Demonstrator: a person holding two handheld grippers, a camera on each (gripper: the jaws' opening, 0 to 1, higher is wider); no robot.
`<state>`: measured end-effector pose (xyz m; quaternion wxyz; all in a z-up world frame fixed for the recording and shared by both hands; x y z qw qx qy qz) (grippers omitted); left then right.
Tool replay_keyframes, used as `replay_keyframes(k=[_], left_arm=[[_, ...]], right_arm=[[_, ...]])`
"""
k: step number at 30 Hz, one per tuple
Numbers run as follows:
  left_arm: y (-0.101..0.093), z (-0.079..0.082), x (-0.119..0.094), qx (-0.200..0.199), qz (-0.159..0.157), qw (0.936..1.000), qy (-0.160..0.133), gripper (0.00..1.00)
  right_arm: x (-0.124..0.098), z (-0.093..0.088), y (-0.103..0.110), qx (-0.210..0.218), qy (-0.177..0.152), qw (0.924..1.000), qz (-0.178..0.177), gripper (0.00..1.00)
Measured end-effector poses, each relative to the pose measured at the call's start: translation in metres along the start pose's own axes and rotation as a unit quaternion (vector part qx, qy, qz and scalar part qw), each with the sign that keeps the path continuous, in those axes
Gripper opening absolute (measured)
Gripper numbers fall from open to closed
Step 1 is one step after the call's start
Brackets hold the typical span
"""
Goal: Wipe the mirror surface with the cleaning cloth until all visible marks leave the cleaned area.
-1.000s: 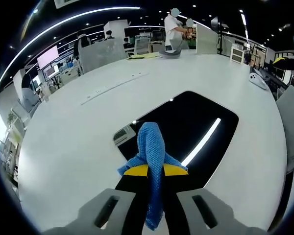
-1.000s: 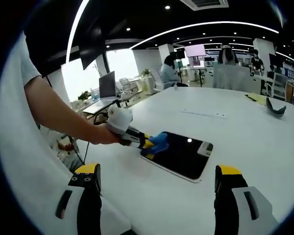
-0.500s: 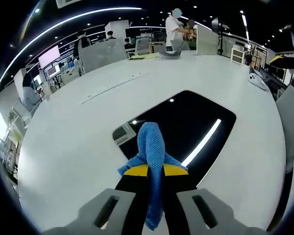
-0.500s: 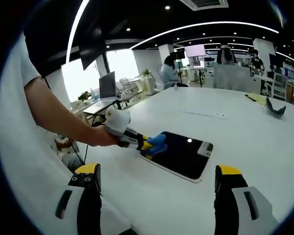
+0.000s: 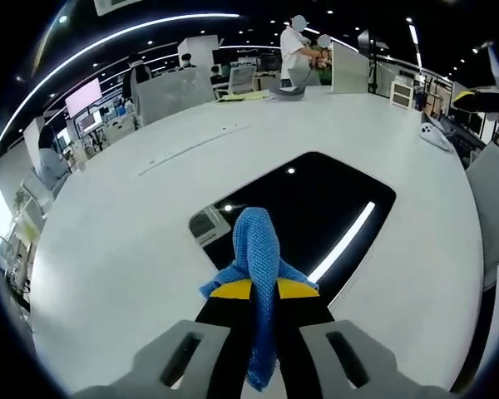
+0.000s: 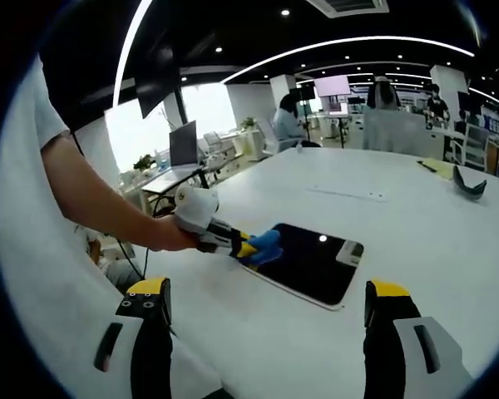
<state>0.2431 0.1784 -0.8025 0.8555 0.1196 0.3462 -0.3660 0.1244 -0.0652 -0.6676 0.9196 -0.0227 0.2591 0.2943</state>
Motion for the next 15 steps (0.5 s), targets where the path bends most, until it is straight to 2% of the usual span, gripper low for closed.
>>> replay_keyframes(k=[9, 15], left_arm=[[-0.008, -0.005, -0.007, 0.009, -0.002, 0.9999, 0.008, 0.06], [-0.013, -0.009, -0.011, -0.001, 0.003, 0.9999, 0.012, 0.06]], right_arm=[[0.000, 0.001, 0.000, 0.000, -0.004, 1.0000, 0.001, 0.97], [-0.002, 0.003, -0.002, 0.002, -0.007, 1.0000, -0.002, 0.96]])
Point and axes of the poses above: the point that each gripper's makers call its tool centre point, and the gripper's own axes: x roughly forward along the fingers, y roughly to its left, z roughly out of its top, the point moved 6 cm from there along -x, roughly backward along the fingers, and after that the axes turned 9 degrees about -z, right-handed, at the moved point
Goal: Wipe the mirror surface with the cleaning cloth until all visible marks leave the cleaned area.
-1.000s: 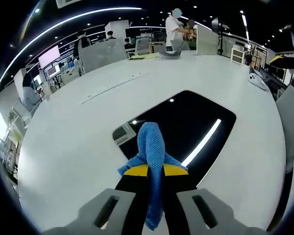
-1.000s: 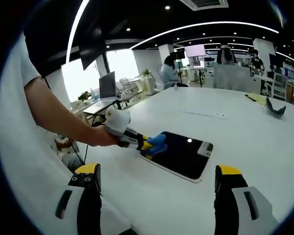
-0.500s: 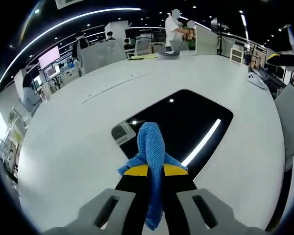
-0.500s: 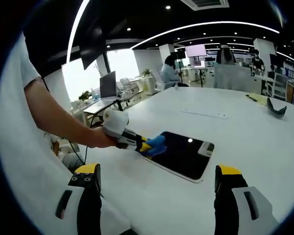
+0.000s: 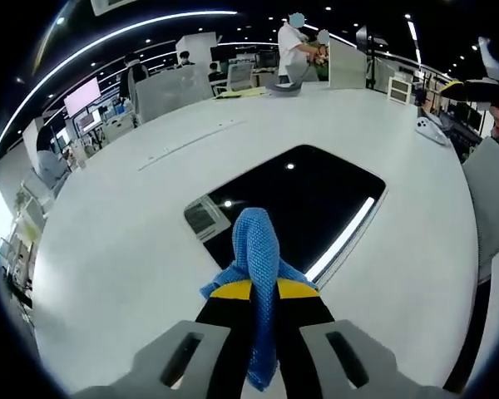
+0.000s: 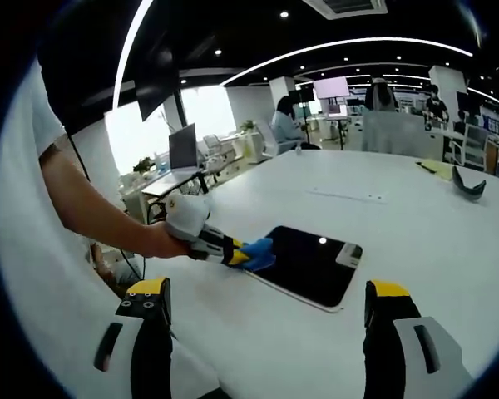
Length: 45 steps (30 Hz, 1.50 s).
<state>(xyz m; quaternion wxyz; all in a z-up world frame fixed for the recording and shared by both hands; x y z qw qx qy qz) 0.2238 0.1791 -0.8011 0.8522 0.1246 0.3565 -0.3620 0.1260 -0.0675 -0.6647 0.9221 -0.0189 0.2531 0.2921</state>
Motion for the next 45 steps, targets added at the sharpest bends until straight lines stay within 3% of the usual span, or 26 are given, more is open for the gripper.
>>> replay_keyframes(k=[7, 12, 20, 33, 45], left_arm=[[-0.004, -0.003, -0.004, -0.012, 0.012, 0.9998, -0.007, 0.06], [-0.004, 0.000, -0.003, -0.009, 0.008, 0.9999, 0.007, 0.06], [0.003, 0.001, -0.006, -0.058, -0.004, 0.9982, 0.016, 0.06], [0.003, -0.011, -0.045, -0.073, 0.000, 0.9972, -0.017, 0.06], [-0.003, -0.038, -0.085, -0.079, 0.002, 0.9967, -0.021, 0.06]], right_arm=[[0.000, -0.001, 0.001, -0.003, 0.003, 1.0000, 0.000, 0.97], [-0.001, -0.003, 0.002, -0.020, 0.005, 0.9997, -0.009, 0.96], [-0.001, 0.002, 0.016, -0.017, 0.002, 0.9998, -0.006, 0.97], [0.005, 0.003, 0.030, -0.013, 0.001, 0.9999, -0.009, 0.97], [0.007, -0.005, 0.041, 0.000, 0.000, 0.9999, -0.011, 0.97]])
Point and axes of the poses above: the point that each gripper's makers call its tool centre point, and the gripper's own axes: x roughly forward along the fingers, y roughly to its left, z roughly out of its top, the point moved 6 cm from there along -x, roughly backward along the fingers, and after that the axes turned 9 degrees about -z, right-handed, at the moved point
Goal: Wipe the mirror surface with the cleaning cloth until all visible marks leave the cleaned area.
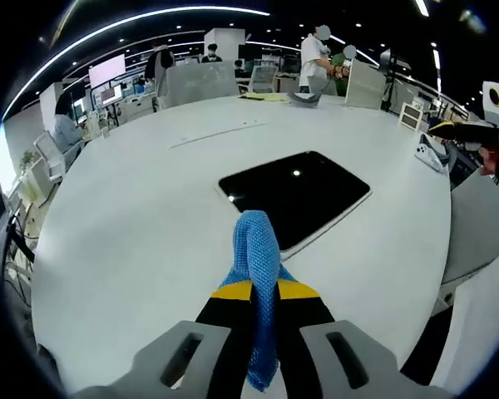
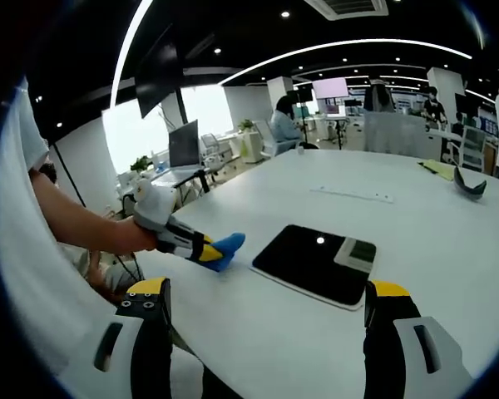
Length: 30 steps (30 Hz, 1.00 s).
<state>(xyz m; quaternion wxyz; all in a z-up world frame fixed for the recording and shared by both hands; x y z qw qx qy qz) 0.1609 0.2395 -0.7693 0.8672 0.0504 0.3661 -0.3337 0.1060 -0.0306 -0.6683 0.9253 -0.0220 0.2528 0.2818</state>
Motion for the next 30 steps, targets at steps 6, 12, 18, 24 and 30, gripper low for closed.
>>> replay_keyframes(k=[6, 12, 18, 24, 30], left_arm=[[0.002, -0.019, -0.017, 0.007, 0.008, 0.9999, 0.004, 0.06], [0.003, -0.031, -0.035, 0.004, 0.017, 0.9998, -0.005, 0.06], [0.008, -0.049, -0.046, -0.004, 0.021, 0.9998, 0.000, 0.07], [0.014, -0.068, -0.057, -0.017, 0.034, 0.9992, 0.007, 0.07], [0.023, -0.082, -0.066, -0.033, 0.046, 0.9984, 0.003, 0.07]], right_arm=[[0.002, -0.004, 0.009, -0.003, 0.004, 1.0000, 0.005, 0.97], [0.004, -0.005, 0.014, -0.003, 0.006, 0.9999, 0.008, 0.97], [0.009, -0.006, 0.024, -0.006, 0.011, 0.9998, 0.016, 0.97], [0.013, -0.004, 0.028, -0.007, 0.011, 0.9997, 0.019, 0.97], [0.014, -0.003, 0.034, -0.012, 0.018, 0.9995, 0.022, 0.97]])
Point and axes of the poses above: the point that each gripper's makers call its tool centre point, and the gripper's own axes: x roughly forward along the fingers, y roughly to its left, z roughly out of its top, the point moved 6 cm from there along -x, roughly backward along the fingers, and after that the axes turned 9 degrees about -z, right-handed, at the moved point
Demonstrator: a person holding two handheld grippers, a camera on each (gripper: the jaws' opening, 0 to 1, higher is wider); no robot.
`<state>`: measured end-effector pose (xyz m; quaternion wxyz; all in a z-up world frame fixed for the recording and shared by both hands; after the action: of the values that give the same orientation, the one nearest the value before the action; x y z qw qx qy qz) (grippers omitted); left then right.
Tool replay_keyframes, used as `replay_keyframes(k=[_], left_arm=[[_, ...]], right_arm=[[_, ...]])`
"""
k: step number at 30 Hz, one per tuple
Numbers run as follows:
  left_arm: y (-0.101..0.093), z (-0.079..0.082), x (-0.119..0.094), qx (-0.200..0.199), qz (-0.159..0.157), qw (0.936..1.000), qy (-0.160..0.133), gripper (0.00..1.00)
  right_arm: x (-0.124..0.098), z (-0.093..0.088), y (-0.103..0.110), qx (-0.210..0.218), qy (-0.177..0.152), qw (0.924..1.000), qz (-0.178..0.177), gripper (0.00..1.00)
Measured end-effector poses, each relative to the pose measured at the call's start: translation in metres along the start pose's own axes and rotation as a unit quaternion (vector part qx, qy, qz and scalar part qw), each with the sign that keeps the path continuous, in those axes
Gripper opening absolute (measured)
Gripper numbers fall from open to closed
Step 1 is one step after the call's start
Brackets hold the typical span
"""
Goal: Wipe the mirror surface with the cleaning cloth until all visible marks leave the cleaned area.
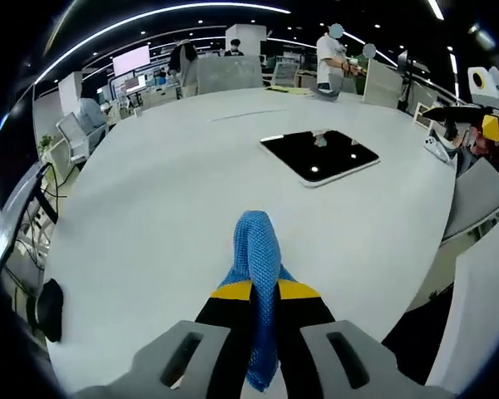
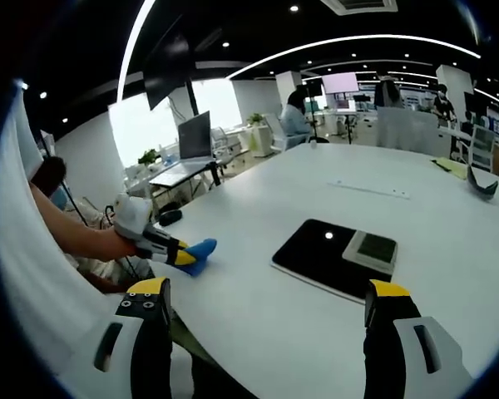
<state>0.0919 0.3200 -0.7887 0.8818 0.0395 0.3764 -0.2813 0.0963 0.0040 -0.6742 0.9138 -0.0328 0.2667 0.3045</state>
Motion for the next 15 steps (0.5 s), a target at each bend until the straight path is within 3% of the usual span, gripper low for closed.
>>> replay_keyframes(k=[11, 15], left_arm=[[0.001, -0.021, 0.004, -0.018, 0.001, 0.9998, -0.002, 0.07], [0.000, -0.022, 0.005, -0.006, 0.002, 0.9999, -0.011, 0.07]], right_arm=[[0.001, 0.009, 0.003, -0.015, 0.010, 0.9998, 0.004, 0.97], [0.003, 0.010, 0.003, -0.021, 0.014, 0.9997, 0.006, 0.97]])
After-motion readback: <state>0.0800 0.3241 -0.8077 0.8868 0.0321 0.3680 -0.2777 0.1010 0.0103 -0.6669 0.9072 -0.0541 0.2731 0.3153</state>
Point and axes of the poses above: the point that each gripper's makers call its tool centre point, and the gripper's own axes: x roughly forward along the fingers, y roughly to its left, z roughly out of its top, the point moved 6 cm from there along -x, roughly backward along the fingers, and after that the axes turned 9 degrees about -z, right-handed, at the moved point
